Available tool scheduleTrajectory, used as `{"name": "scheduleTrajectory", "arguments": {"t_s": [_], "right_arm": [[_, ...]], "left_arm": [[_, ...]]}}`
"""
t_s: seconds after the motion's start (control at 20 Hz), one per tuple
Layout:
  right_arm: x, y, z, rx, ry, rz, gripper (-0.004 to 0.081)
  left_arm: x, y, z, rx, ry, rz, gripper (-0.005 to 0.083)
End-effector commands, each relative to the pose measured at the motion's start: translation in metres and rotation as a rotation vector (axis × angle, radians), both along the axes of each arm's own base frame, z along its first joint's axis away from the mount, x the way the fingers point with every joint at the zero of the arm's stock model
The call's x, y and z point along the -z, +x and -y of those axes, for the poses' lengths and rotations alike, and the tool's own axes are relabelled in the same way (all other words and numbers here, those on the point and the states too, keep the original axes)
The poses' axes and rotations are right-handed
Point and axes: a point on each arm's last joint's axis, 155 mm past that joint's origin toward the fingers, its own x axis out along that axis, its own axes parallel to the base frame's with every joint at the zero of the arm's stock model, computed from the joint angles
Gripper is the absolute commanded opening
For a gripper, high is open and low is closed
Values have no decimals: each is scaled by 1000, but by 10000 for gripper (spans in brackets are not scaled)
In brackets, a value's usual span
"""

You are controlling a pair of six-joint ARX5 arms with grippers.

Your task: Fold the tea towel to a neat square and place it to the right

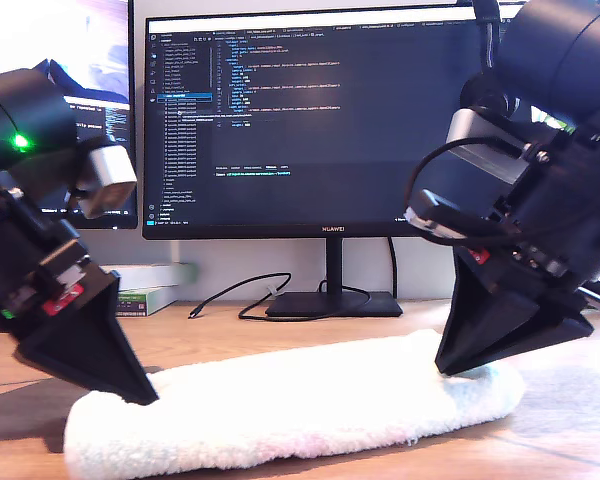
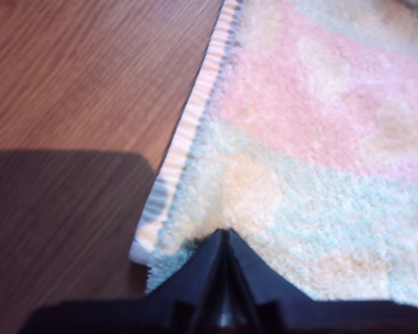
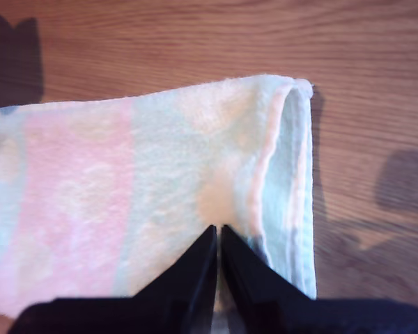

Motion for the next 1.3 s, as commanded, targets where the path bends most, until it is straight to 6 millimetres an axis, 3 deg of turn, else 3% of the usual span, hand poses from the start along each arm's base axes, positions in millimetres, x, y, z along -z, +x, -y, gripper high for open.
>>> {"name": "scheduleTrajectory", "arguments": {"t_s": [0.0,0.3,0.65,0.85,1.25], "right_arm": [[10,4,1,9,-9,-36,-11],[39,16,3,-26,-59,-103,-11],[27,65,-25,-148,-77,-20,-11],[29,82,-40,-201,-84,-6,-11],[49,85,-68,-256,-59,-15,-11]], "left_arm": [[19,-9,-8,-21,46,-62,-20],[27,-25,-13,-55,85,-152,-19],[37,-78,-3,-14,158,-313,-19],[37,-95,11,3,160,-346,-19],[22,-92,46,-8,45,-325,-19]]}}
